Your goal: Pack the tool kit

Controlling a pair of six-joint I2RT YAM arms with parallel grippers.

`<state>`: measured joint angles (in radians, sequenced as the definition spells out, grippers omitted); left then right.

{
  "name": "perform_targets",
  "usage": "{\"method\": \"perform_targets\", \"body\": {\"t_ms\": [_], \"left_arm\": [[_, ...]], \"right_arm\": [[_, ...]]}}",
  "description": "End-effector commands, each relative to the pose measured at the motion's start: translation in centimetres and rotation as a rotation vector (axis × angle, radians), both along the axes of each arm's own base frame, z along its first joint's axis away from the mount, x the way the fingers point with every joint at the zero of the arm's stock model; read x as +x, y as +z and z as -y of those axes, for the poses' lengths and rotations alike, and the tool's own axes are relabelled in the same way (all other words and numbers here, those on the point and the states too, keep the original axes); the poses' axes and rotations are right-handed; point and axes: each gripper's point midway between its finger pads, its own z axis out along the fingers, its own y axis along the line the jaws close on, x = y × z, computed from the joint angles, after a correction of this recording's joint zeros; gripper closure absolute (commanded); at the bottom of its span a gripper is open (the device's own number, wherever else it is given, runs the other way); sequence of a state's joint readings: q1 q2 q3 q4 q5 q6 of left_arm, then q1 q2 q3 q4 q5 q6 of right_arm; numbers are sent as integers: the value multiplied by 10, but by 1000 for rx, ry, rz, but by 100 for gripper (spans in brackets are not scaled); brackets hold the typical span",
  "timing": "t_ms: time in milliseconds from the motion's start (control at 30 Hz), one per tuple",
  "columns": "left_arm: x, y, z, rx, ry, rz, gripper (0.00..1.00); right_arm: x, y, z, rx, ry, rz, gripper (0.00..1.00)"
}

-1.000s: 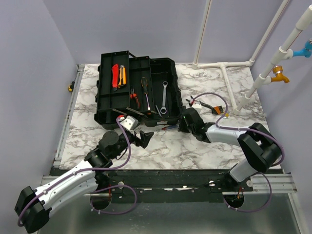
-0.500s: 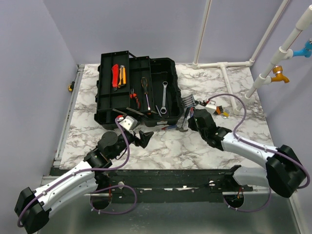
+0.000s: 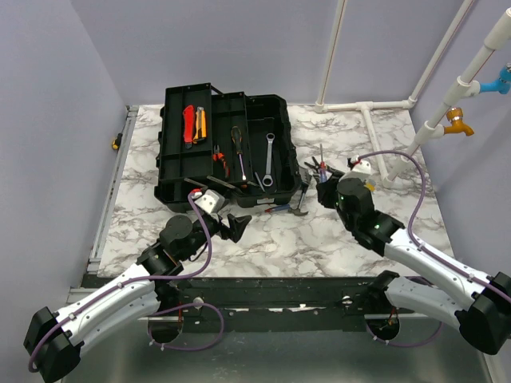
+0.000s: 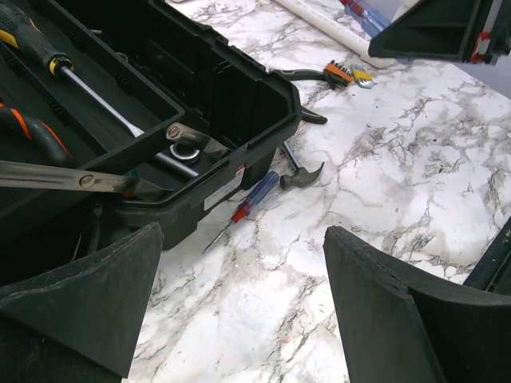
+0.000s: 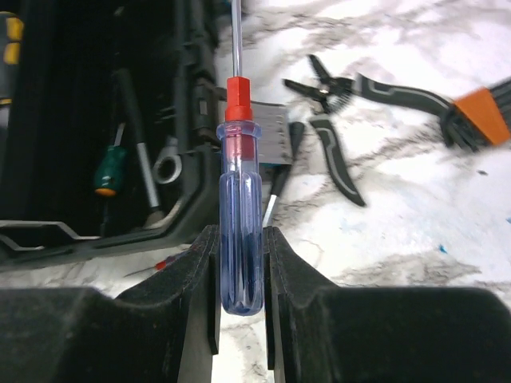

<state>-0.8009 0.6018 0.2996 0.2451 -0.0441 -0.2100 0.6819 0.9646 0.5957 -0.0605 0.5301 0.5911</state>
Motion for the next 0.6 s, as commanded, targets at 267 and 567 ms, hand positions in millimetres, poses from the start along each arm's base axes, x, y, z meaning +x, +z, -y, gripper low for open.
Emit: {"method": "perform_targets", "body": {"t_ms": [267,567], "left_arm": [[-2,6,2,-15,-12,15,15],[-2,6,0,-13,-6,16,15]], "right_arm": [[22,82,-90,75,371,128,88],[73,61,-127,71,315,28,87]]}}
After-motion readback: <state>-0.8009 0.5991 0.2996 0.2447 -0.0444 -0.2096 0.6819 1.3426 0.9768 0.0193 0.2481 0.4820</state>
